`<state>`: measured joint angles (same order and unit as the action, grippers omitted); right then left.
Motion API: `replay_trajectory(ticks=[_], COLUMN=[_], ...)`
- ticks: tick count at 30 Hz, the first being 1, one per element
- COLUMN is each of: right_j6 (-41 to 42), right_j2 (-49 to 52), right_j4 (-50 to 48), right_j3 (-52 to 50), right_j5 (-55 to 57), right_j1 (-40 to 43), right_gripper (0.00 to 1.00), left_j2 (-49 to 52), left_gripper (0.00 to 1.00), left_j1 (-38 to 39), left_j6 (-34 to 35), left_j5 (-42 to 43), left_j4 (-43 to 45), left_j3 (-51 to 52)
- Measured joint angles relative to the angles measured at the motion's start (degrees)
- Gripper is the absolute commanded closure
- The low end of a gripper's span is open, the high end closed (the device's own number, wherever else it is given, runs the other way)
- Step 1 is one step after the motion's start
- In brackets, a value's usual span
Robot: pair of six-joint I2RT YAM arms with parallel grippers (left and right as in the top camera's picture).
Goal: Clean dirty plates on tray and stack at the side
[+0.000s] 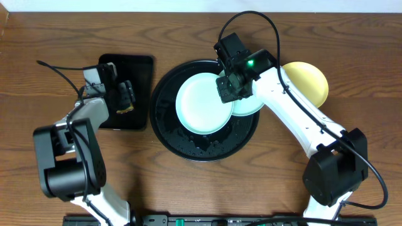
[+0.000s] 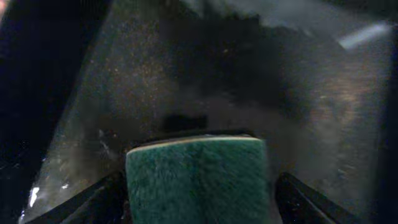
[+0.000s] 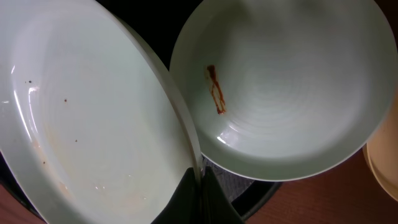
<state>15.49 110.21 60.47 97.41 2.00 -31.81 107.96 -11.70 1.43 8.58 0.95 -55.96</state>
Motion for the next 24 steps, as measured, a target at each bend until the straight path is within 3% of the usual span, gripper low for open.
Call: replay_trajectory(ticks=[1,2,3,5,6,8,15,18,19,21,24], right_j6=[0.0,0.0,0.0,0.0,0.0,0.0,0.07,0.46,0.5,0.63,0.76], right_j2=[0.0,0.0,0.0,0.0,0.0,0.0,0.0,0.0,0.0,0.0,0.0], right_j4=[-0.04,-0.15,-0.15,-0.26,-0.26,-0.26,0.85,1.68,1.49,0.74,-1.29], right_j3=[0.0,0.0,0.0,0.0,0.0,0.0,0.0,-0.02,-0.02,-0.09,-0.72], right_j5=[0.0,-0.02,0.0,0.0,-0.02,-0.02,0.0,0.0,0.0,0.02,0.87], right_j1=[0.0,0.0,0.0,-0.02,0.0,-0.02,0.0,-0.02,-0.02,-0.02,-0.11], right_gripper=[0.99,0.99,0.99,0.99,0.99,0.99,0.99,0.99,0.99,0.99,0.99], left_j2=[0.55,1.25,1.55,1.68,1.68,1.46,-0.96,-1.9,-2.01,-2.01,-2.01], left_gripper=[0.81,0.88,0.86,0.39,0.28,0.21,0.21,0.45,0.69,0.92,0.92], left_j1=[0.02,0.0,-0.02,-0.02,-0.02,-0.02,0.09,0.09,0.09,0.09,0.07], left_j6=[0.02,0.0,0.02,-0.26,-0.02,0.0,0.96,1.92,1.77,2.16,2.45], left_j5=[0.04,-0.15,0.02,0.11,0.55,1.49,4.2,4.55,4.61,4.79,4.98], left_j4=[1.07,2.34,2.86,3.39,3.52,3.58,-3.63,-7.21,-8.04,-8.48,-8.7], left_j3=[-0.2,-0.24,-0.33,-0.33,-0.33,-0.33,-0.33,-0.39,-0.39,-0.39,-0.37])
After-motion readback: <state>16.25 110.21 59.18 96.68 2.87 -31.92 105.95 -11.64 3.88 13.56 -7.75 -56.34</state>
